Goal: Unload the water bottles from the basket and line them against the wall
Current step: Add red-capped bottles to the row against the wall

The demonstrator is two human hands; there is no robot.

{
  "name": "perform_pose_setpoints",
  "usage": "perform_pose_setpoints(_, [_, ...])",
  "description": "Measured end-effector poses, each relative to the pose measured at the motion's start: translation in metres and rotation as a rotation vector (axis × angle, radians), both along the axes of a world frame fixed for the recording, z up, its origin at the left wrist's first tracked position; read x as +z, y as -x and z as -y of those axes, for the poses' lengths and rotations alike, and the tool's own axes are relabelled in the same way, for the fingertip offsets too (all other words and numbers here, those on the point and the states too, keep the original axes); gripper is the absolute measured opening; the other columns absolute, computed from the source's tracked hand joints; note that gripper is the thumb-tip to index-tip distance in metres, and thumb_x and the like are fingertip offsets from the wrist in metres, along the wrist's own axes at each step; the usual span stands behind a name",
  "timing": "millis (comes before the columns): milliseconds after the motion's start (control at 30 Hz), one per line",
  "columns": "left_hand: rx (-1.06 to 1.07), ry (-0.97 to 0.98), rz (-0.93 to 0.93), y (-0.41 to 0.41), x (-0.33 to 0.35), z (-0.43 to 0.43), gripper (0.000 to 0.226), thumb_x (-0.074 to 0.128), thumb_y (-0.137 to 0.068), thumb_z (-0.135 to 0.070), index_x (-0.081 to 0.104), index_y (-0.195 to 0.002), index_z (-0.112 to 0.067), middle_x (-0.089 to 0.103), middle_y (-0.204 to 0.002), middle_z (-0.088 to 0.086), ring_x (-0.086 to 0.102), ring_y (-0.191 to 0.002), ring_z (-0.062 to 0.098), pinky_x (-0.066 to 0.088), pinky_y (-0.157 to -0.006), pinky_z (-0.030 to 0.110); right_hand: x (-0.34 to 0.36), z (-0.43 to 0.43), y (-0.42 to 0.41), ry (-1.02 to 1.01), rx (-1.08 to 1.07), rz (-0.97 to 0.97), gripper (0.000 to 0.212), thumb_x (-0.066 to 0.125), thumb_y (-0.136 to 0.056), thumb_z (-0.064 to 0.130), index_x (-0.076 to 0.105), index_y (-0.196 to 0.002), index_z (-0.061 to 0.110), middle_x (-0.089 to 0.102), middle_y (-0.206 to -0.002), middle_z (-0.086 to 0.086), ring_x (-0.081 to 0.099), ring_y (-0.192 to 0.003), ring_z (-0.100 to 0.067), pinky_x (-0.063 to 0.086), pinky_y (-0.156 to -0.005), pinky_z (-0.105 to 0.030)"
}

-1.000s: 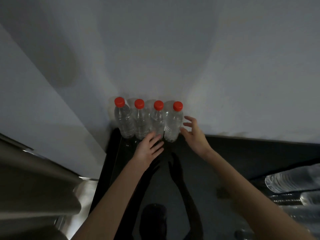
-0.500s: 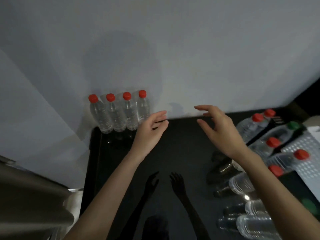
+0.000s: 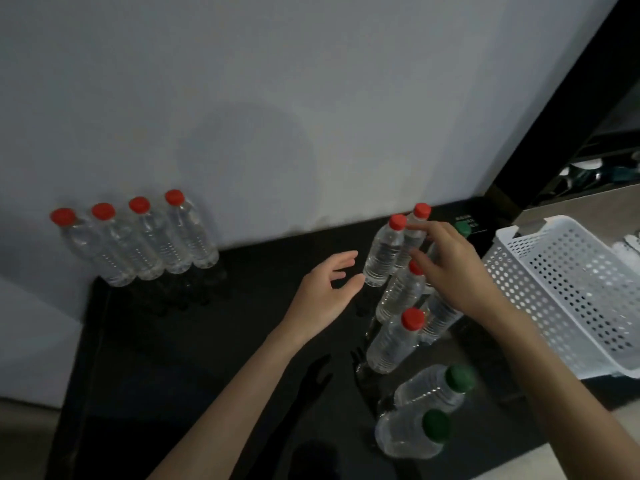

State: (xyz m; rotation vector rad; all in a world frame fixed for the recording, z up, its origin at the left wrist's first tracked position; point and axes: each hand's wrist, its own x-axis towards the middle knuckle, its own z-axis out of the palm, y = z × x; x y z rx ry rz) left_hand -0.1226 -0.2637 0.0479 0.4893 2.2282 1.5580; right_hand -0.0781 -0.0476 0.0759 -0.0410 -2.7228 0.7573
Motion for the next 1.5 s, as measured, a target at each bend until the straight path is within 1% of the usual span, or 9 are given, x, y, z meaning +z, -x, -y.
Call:
perform_pose_setpoints(100, [-0.018, 0.003, 0.038, -0.017, -0.017, -0.030, 0.043, 0.060, -0.094, -0.031, 0.049, -0.135, -0.034, 0.051, -0.123, -0.026, 0.050, -0.113, -0.006, 0.041, -0.086, 0.010, -0.022, -0.028, 0.002, 0.000, 0.041, 0.081, 0.040, 0.063, -0.091, 0.018, 0.053, -0.129, 0.020, 0.054, -0.117, 0.001, 0.055, -0.088, -0.008, 0.042, -0.078, -0.021])
perform_pose_setpoints(233, [-0.020, 0.058, 0.077, -0.034, -0.044, -0.051, 0.053, 0.064, -0.088, -0.043, 0.048, -0.138, -0.034, 0.048, -0.136, -0.017, 0.045, -0.126, 0.001, 0.044, -0.101, 0.024, -0.048, -0.051, 0.011, -0.047, 0.154, 0.220, 0.041, 0.064, -0.090, 0.019, 0.052, -0.129, 0.018, 0.058, -0.124, -0.006, 0.058, -0.109, -0.022, 0.049, -0.092, -0.035])
perform_pose_setpoints(367, [-0.088, 0.130, 0.066, -0.046, -0.057, -0.061, 0.061, 0.070, -0.079, -0.052, 0.050, -0.135, -0.036, 0.047, -0.132, -0.019, 0.043, -0.125, -0.003, 0.040, -0.103, 0.024, -0.058, -0.060, 0.017, -0.181, 0.240, 0.290, 0.048, 0.064, -0.090, 0.023, 0.043, -0.133, 0.020, 0.060, -0.125, -0.006, 0.062, -0.105, -0.026, 0.050, -0.078, -0.033])
perform_pose_setpoints(467, [-0.142, 0.194, 0.010, -0.048, -0.064, -0.070, 0.061, 0.079, -0.076, -0.042, 0.056, -0.130, -0.028, 0.055, -0.129, -0.015, 0.049, -0.120, -0.004, 0.042, -0.102, 0.022, -0.062, -0.063, 0.022, -0.219, 0.257, 0.312, 0.045, 0.063, -0.090, 0.030, 0.041, -0.129, 0.023, 0.063, -0.118, -0.003, 0.065, -0.098, -0.025, 0.050, -0.073, -0.034])
perform_pose_setpoints(567, [-0.134, 0.228, 0.062, -0.051, -0.075, -0.080, 0.059, 0.085, -0.070, -0.033, 0.057, -0.123, -0.033, 0.060, -0.118, -0.015, 0.057, -0.111, -0.001, 0.047, -0.097, 0.024, -0.066, -0.064, 0.026, -0.222, 0.284, 0.320, 0.041, 0.062, -0.090, 0.035, 0.038, -0.120, 0.023, 0.064, -0.101, -0.003, 0.064, -0.083, -0.020, 0.055, -0.071, -0.037])
perform_pose_setpoints(700, [-0.069, 0.291, 0.059, -0.054, -0.094, -0.087, 0.059, 0.088, -0.064, -0.031, 0.054, -0.111, -0.036, 0.066, -0.100, -0.016, 0.063, -0.093, -0.006, 0.051, -0.084, 0.019, -0.068, -0.062, 0.031, -0.185, 0.281, 0.306, 0.030, 0.059, -0.093, 0.035, 0.038, -0.109, 0.022, 0.056, -0.083, 0.004, 0.054, -0.066, -0.011, 0.041, -0.062, -0.026])
perform_pose_setpoints(900, [0.087, 0.294, 0.030, -0.062, -0.097, -0.084, 0.046, 0.088, -0.063, -0.032, 0.058, -0.098, -0.037, 0.069, -0.086, -0.017, 0.064, -0.081, -0.012, 0.045, -0.070, 0.004, -0.066, -0.055, 0.035, -0.127, 0.344, 0.294, 0.024, 0.062, -0.092, 0.029, 0.041, -0.101, 0.020, 0.062, -0.084, -0.002, 0.060, -0.071, -0.017, 0.049, -0.068, -0.032])
perform_pose_setpoints(1133, [0.279, 0.303, 0.023, -0.065, -0.093, -0.034, 0.055, 0.089, -0.058, -0.036, 0.061, -0.106, -0.036, 0.071, -0.091, -0.018, 0.064, -0.087, -0.011, 0.051, -0.083, 0.014, -0.064, -0.028, 0.041, -0.084, 0.443, 0.305, 0.024, 0.063, -0.092, 0.028, 0.044, -0.106, 0.021, 0.062, -0.089, 0.000, 0.061, -0.075, -0.015, 0.050, -0.071, -0.032])
perform_pose_setpoints(1500, [0.503, 0.348, -0.076, -0.048, -0.080, 0.111, 0.049, 0.091, -0.058, -0.027, 0.057, -0.092, -0.038, 0.066, -0.084, -0.021, 0.061, -0.083, -0.008, 0.049, -0.080, 0.019, -0.053, 0.085, 0.065, -0.044, 0.546, 0.412, 0.022, 0.057, -0.094, 0.034, 0.045, -0.107, 0.021, 0.061, -0.082, 0.001, 0.059, -0.069, -0.014, 0.043, -0.062, -0.025])
